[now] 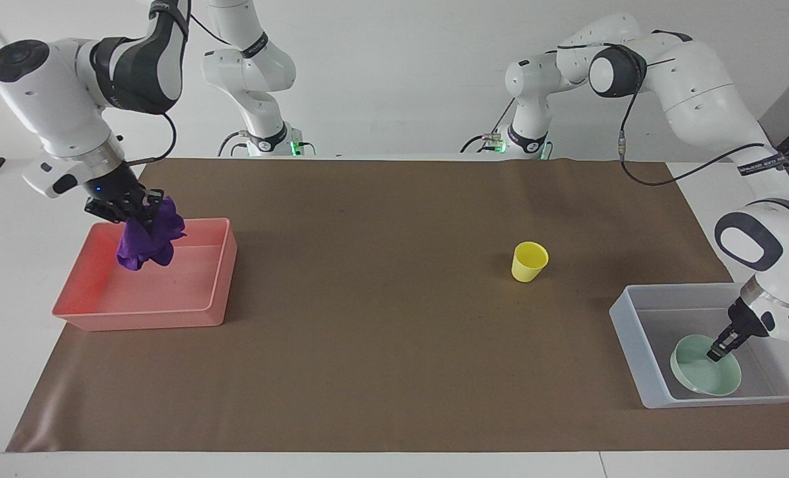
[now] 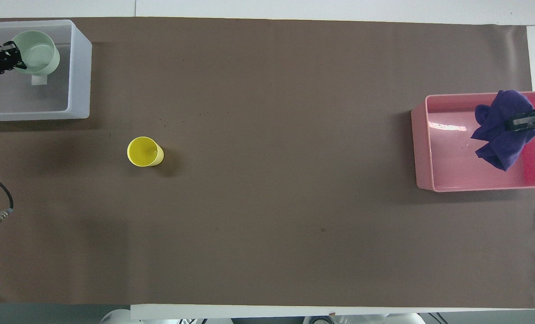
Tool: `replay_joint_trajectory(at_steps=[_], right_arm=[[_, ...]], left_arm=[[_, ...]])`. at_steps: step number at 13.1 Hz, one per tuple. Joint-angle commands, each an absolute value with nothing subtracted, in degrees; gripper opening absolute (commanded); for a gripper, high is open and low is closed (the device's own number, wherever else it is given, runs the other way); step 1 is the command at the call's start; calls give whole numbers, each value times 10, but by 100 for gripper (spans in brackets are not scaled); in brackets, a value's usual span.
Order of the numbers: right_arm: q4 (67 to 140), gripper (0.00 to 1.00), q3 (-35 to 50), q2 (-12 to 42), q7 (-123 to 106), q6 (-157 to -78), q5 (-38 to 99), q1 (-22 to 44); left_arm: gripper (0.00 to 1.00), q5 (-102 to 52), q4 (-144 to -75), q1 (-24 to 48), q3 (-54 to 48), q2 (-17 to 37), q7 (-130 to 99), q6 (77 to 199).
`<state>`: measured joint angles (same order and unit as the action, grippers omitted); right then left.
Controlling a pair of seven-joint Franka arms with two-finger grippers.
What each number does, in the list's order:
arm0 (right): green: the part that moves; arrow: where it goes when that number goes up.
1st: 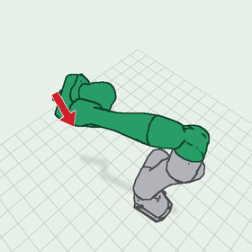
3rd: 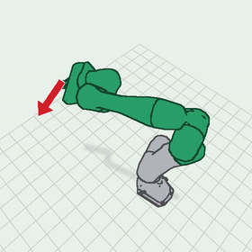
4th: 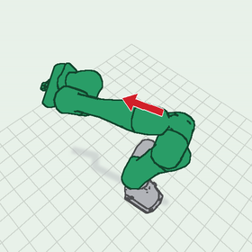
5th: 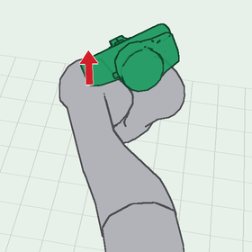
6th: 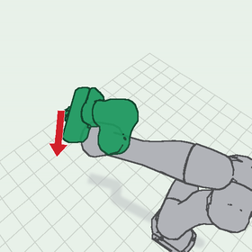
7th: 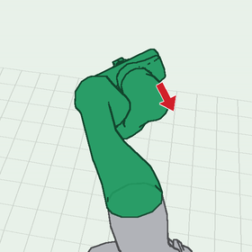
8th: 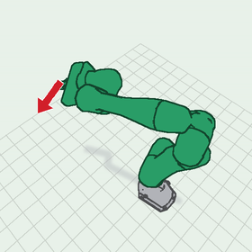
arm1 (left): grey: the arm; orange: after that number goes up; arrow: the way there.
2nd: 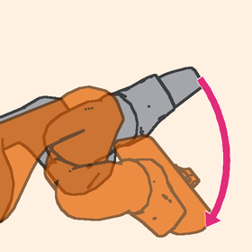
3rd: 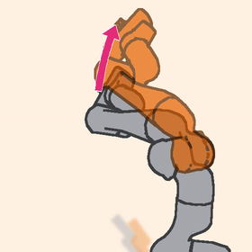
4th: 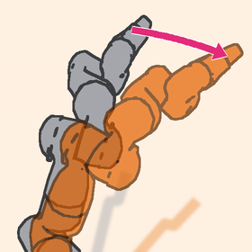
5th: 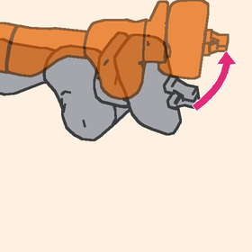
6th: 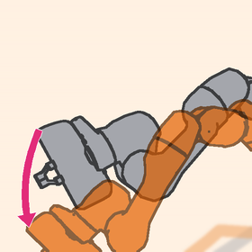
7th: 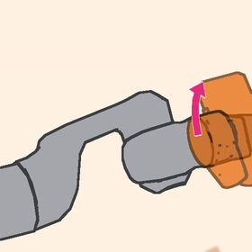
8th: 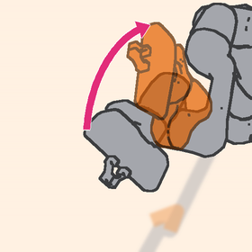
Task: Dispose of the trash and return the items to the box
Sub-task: 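Drop the purple cloth into the pink tray while the left gripper reaches the yellow cup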
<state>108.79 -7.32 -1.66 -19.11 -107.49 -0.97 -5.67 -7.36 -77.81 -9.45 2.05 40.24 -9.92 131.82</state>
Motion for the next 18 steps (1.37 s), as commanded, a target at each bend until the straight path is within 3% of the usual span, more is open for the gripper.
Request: replay_joint_trajectory(at_steps=[1, 5, 8, 10, 12, 13, 15, 16, 18], right_arm=[[1142, 1, -66, -20, -216, -1115, -15, -89], [1214, 1, -66, -7, -219, -1195, -16, -93], [1229, 4, -66, 22, -220, -1238, -16, -99], [1256, 11, -66, 22, -220, -1279, -16, -100], [1253, 31, -66, 22, -221, -1270, -16, -99], [1242, 56, -66, 23, -221, -1265, -16, -99], [1217, 86, -64, 22, -220, -1228, -16, -93], [1200, 100, -62, 20, -220, -1205, -13, -92], [1174, 100, -55, 20, -214, -1187, -5, -81]], left_arm=[[98, -62, -845, -91, 18, 380, -96, 1389], [100, 6, -836, -63, 25, 341, -101, 1291], [100, 10, -836, -39, 21, 227, -101, 1148], [100, 9, -844, 5, 17, 168, -104, 1060], [100, 10, -901, 68, 21, 126, -108, 1002], [100, 11, -960, 106, 21, 95, -126, 992], [100, 11, -1085, 125, 17, 40, -139, 1051], [100, 11, -1162, 136, 16, 11, -141, 1137], [100, 11, -1260, 151, 16, -14, -162, 1247]])
